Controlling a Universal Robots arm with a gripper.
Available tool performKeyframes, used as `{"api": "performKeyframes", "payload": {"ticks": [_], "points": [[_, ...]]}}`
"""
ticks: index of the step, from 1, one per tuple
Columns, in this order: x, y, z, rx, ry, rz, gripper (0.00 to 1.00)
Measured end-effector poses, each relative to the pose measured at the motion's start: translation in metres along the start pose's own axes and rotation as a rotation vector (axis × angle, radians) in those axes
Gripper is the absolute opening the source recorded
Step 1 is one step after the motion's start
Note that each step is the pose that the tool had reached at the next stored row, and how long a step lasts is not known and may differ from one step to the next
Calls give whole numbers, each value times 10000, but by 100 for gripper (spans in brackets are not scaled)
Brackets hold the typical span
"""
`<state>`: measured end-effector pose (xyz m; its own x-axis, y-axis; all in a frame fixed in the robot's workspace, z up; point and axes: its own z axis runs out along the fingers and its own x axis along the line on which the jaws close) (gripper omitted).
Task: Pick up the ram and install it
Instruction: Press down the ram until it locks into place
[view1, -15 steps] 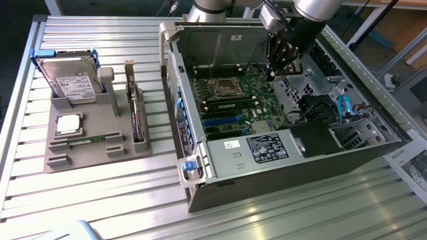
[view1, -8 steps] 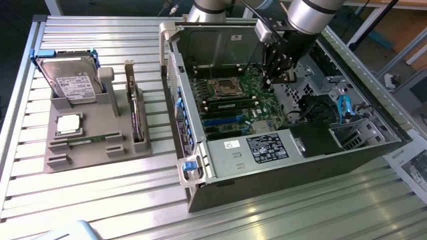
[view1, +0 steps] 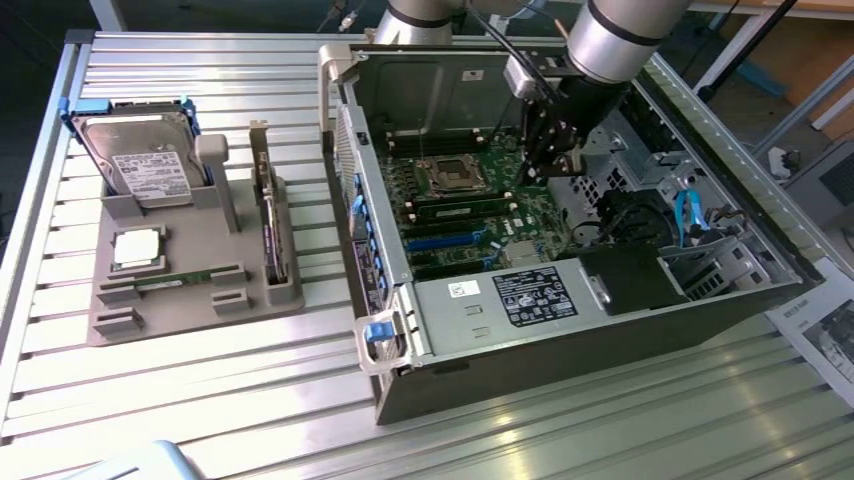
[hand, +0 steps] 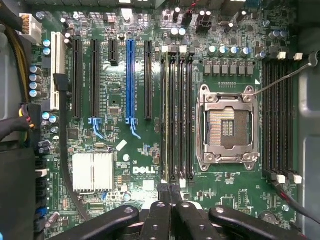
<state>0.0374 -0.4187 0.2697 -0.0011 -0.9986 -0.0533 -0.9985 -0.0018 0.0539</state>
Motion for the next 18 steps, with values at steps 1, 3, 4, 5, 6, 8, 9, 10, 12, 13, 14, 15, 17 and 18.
{"api": "performKeyframes", "payload": {"ticks": [1, 3, 4, 5, 6, 8, 9, 10, 12, 13, 14, 15, 17, 18], "points": [[1, -1, 20, -1, 1, 0, 10], [3, -3, 52, 0, 2, 0, 10], [4, -4, 69, 0, 2, 0, 10], [5, -5, 99, 0, 1, 0, 10], [7, -7, 121, 0, 1, 0, 10], [8, -8, 151, 0, 1, 0, 10], [8, -8, 152, 0, 2, 1, 10], [9, -10, 174, 2, -3, 0, 10], [11, -11, 207, 4, -3, 0, 10], [12, -12, 225, 3, -2, 0, 10], [13, -13, 239, 3, -2, 0, 10], [14, -13, 251, 3, -1, -1, 10], [14, -13, 251, 3, -1, 0, 10], [14, -12, 253, 4, -1, 0, 10]]}}
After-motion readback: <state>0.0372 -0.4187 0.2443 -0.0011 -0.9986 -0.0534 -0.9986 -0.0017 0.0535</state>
